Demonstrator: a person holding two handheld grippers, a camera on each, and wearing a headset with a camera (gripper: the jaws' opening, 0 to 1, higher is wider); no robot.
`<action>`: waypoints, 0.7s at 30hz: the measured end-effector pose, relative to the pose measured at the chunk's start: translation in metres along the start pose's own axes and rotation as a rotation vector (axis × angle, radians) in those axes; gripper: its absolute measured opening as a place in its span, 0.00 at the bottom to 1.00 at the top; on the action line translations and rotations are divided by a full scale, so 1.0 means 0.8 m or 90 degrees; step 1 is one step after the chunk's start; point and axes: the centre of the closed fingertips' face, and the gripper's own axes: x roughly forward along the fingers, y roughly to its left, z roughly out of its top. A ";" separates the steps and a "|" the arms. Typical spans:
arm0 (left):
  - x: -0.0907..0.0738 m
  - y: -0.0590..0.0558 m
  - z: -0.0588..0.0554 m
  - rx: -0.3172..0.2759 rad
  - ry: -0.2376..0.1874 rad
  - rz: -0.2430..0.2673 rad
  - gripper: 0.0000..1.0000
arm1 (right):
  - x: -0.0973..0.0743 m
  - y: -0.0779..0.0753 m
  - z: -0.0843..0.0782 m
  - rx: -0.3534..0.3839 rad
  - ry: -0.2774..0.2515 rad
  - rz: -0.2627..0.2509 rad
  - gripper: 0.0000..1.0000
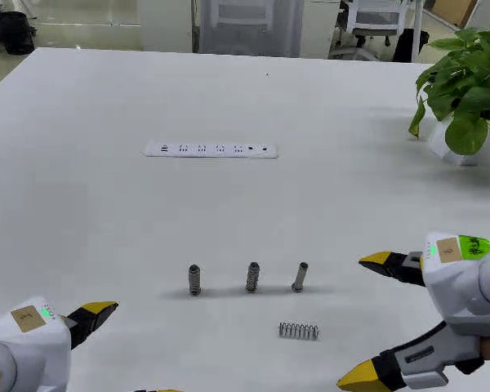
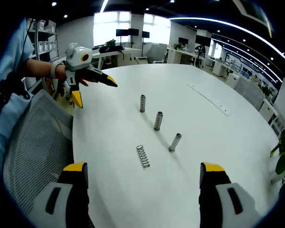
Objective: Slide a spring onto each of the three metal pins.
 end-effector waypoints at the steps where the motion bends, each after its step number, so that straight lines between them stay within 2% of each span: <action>1: 0.000 -0.001 0.000 0.000 0.003 0.000 1.00 | -0.002 0.000 -0.004 0.005 -0.002 -0.006 0.99; 6: 0.002 -0.005 -0.004 0.008 0.016 -0.005 1.00 | -0.014 0.003 -0.021 0.039 -0.010 -0.025 0.99; 11: 0.003 -0.003 -0.006 0.013 0.023 -0.006 1.00 | -0.024 0.004 -0.026 0.067 -0.025 -0.045 0.99; 15: 0.006 -0.005 -0.006 0.021 0.028 -0.012 1.00 | -0.025 0.005 -0.036 0.081 -0.024 -0.046 0.99; 21: 0.013 -0.013 -0.001 0.036 0.031 -0.027 1.00 | -0.026 0.009 -0.038 0.092 -0.029 -0.049 0.99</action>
